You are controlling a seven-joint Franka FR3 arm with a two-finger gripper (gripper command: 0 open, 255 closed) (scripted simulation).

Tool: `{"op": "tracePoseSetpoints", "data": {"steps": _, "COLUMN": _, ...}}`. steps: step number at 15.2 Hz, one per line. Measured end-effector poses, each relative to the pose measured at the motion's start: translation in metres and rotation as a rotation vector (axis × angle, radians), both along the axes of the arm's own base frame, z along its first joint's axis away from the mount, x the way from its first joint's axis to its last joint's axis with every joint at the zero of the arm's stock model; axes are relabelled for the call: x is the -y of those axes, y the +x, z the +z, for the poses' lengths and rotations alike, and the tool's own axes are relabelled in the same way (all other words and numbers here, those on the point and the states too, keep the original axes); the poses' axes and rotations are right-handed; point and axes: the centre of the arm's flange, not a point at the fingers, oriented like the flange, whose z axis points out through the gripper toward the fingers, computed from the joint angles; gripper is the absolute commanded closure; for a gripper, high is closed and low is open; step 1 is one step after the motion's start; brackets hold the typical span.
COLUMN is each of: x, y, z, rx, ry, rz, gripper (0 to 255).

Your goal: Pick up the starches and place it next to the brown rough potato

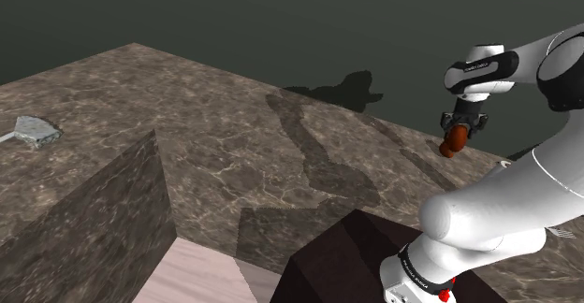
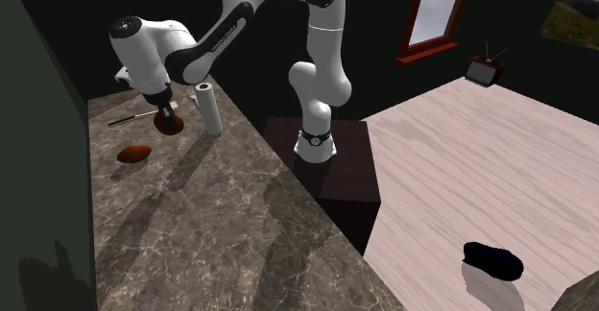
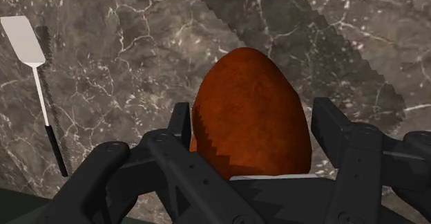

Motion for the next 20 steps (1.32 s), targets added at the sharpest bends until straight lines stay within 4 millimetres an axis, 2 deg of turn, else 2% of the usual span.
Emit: {"op": "tracePoseSetpoints", "data": {"steps": 20, "x": 0.218, "y": -0.145, "z": 0.002, "rx": -0.001, "ry": -0.001, "rz": 0.000, "gripper": 255}}
